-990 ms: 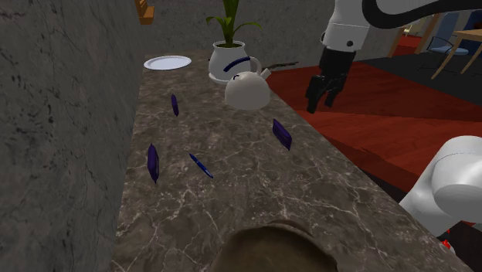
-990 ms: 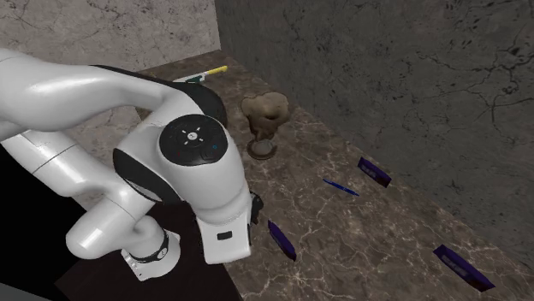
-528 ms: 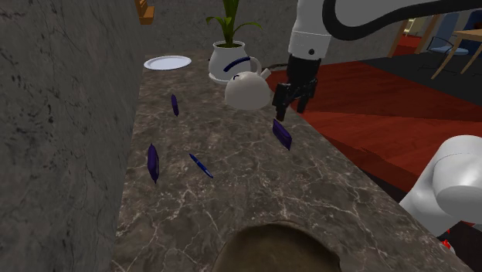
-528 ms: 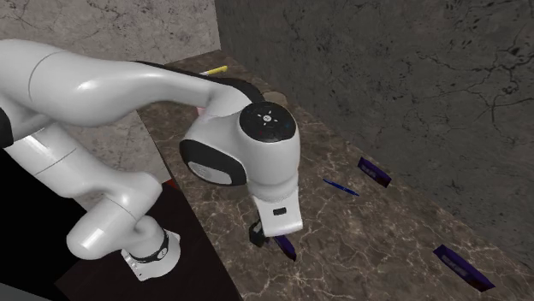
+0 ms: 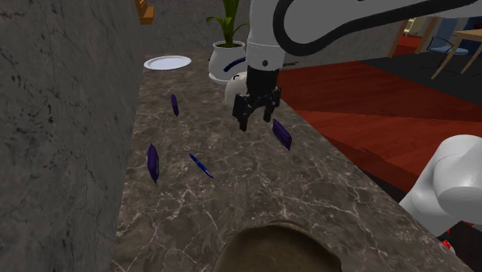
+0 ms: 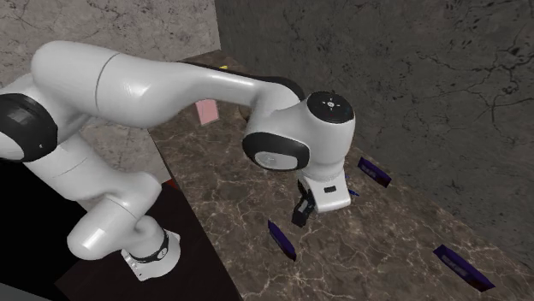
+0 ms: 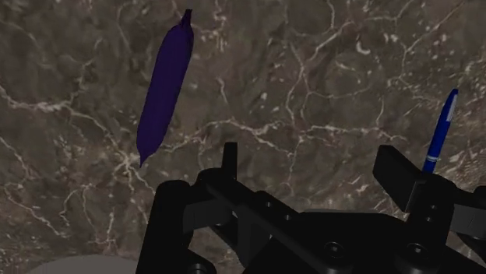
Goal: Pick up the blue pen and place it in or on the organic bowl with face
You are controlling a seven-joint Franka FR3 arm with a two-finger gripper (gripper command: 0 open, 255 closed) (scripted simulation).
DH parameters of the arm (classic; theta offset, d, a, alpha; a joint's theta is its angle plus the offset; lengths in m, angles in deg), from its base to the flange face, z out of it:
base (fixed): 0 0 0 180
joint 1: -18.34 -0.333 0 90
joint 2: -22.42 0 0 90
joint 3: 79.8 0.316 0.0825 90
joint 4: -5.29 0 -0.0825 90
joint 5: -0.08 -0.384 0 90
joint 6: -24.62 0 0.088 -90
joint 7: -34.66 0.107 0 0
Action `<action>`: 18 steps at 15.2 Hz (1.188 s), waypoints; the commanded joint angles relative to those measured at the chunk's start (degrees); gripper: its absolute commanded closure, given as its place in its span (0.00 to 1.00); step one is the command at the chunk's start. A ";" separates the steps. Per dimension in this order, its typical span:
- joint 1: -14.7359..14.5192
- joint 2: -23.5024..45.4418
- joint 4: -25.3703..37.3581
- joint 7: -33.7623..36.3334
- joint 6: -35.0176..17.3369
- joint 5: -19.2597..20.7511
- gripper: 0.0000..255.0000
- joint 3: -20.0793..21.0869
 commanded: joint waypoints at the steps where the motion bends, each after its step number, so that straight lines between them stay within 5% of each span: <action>1: -0.57 4.05 3.56 2.70 -0.67 1.20 0.00 1.75; 13: -8.26 31.03 31.52 16.98 1.65 13.76 0.00 6.72; 18: -8.45 31.78 28.70 17.20 -1.88 14.09 0.00 6.50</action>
